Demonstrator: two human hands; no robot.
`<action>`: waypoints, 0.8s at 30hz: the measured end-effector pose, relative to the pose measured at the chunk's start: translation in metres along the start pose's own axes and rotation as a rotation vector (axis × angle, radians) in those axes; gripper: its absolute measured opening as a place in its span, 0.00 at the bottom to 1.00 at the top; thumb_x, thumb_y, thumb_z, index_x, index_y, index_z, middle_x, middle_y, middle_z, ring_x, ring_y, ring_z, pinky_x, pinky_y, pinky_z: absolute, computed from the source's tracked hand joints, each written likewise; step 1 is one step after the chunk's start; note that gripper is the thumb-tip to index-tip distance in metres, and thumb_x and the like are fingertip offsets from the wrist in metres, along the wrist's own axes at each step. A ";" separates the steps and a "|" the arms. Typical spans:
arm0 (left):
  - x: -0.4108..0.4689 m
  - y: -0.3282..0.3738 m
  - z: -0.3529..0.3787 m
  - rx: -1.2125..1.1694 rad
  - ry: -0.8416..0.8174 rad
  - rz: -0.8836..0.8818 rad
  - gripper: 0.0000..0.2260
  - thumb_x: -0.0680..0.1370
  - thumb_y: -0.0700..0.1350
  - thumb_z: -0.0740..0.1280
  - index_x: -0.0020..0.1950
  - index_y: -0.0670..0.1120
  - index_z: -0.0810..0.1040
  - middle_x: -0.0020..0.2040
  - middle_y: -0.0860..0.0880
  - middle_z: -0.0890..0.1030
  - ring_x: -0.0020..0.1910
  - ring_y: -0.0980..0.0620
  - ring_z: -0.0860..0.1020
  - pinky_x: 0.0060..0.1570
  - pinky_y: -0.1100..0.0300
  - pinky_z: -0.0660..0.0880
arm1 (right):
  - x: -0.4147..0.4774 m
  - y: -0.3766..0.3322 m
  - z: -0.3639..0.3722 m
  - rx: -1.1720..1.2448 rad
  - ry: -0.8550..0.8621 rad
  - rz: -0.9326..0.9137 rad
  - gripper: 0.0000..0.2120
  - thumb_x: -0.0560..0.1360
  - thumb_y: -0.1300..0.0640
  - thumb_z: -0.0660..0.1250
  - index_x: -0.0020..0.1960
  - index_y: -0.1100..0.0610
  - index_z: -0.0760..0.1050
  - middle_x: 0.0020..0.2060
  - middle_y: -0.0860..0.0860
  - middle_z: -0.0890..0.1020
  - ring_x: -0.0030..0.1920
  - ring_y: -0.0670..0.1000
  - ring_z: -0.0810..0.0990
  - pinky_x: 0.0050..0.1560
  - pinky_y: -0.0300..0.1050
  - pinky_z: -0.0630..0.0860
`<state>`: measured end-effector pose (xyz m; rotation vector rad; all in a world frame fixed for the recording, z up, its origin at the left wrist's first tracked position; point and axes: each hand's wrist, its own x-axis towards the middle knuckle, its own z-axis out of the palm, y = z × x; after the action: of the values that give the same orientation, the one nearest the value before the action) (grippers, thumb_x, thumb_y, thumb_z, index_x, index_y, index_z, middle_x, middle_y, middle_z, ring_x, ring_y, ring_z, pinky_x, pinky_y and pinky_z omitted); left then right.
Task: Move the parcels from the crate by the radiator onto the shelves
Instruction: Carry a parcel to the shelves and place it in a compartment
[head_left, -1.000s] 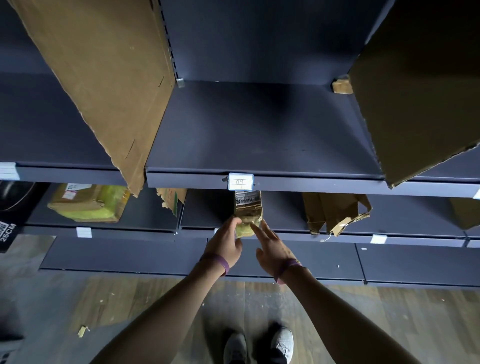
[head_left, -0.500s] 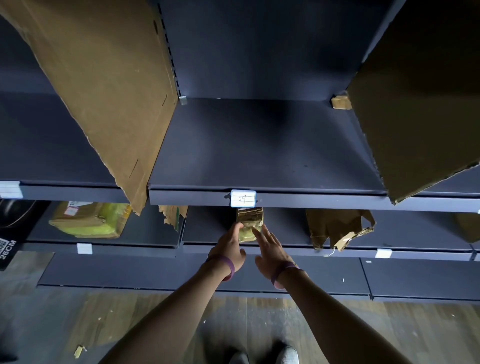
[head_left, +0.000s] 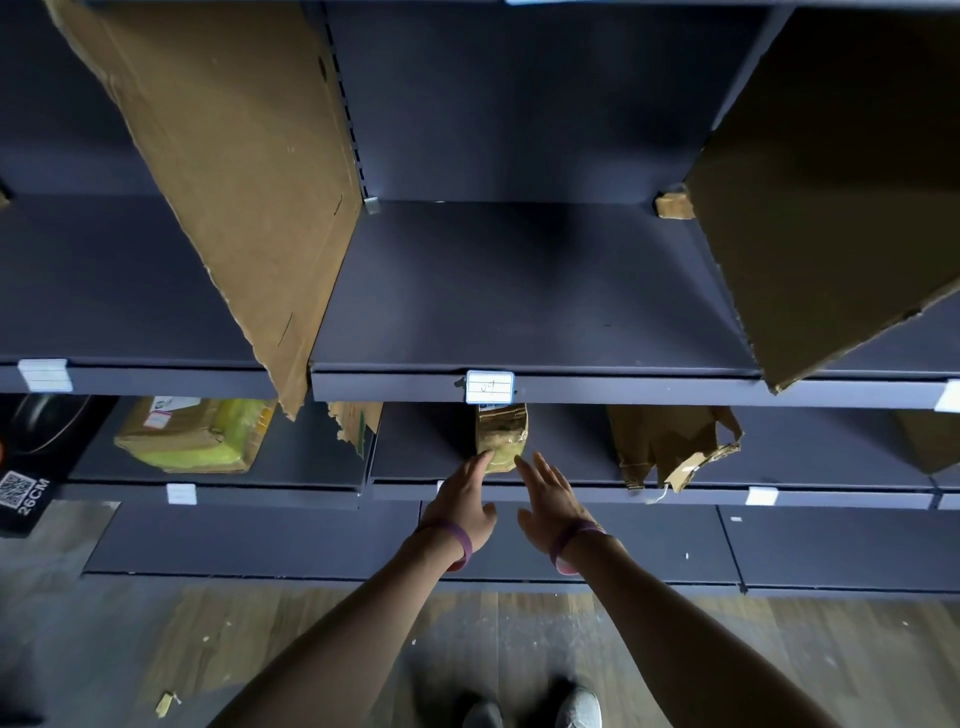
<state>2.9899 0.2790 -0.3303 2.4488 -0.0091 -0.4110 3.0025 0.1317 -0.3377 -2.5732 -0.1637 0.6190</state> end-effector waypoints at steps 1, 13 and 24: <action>-0.003 0.003 0.001 0.005 -0.003 0.002 0.30 0.78 0.40 0.62 0.77 0.52 0.54 0.76 0.51 0.61 0.73 0.49 0.63 0.68 0.53 0.66 | -0.005 0.000 -0.003 0.012 0.014 0.006 0.34 0.78 0.63 0.59 0.79 0.49 0.48 0.79 0.53 0.47 0.78 0.56 0.47 0.74 0.51 0.55; -0.031 0.131 0.054 0.277 -0.040 0.302 0.28 0.78 0.49 0.62 0.76 0.52 0.55 0.77 0.49 0.57 0.76 0.44 0.52 0.73 0.44 0.54 | -0.118 0.077 -0.064 0.075 0.350 0.248 0.34 0.79 0.54 0.64 0.79 0.49 0.50 0.78 0.52 0.54 0.77 0.58 0.53 0.73 0.52 0.60; -0.115 0.295 0.192 0.371 -0.294 0.607 0.30 0.78 0.48 0.61 0.77 0.54 0.52 0.79 0.49 0.51 0.77 0.45 0.48 0.73 0.44 0.50 | -0.314 0.234 -0.074 0.301 0.684 0.652 0.32 0.80 0.54 0.61 0.78 0.57 0.49 0.77 0.54 0.55 0.77 0.55 0.50 0.74 0.44 0.49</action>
<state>2.8524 -0.0579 -0.2610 2.5474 -1.0024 -0.5169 2.7574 -0.1747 -0.2681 -2.3545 0.9410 -0.0665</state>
